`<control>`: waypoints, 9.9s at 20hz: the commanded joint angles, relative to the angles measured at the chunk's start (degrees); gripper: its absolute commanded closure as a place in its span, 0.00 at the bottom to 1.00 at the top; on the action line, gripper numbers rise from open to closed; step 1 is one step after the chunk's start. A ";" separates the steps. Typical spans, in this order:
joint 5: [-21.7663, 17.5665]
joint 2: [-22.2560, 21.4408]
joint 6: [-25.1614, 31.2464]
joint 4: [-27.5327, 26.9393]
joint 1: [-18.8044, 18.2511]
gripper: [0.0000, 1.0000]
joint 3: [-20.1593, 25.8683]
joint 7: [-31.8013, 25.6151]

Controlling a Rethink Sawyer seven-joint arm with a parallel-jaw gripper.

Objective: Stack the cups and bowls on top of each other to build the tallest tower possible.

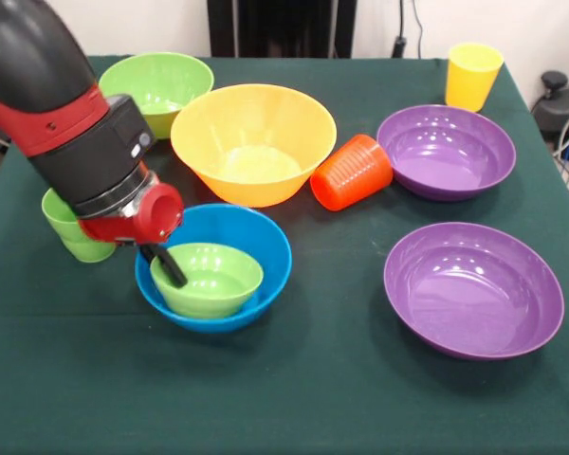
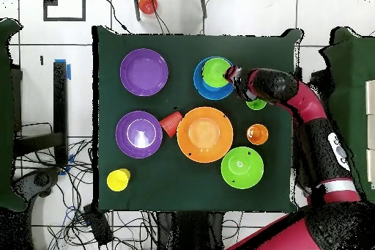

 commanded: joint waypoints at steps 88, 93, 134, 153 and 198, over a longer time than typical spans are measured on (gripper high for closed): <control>9.59 -1.32 -38.43 20.47 14.29 1.00 -14.66 17.45; 12.05 3.88 -34.90 20.48 8.92 1.00 -9.47 13.26; 10.07 11.65 -33.19 22.91 1.84 1.00 -1.30 13.54; 9.64 0.72 -32.50 14.66 10.14 1.00 -12.92 12.52; 2.58 -6.49 -19.65 9.74 9.34 1.00 -14.28 4.31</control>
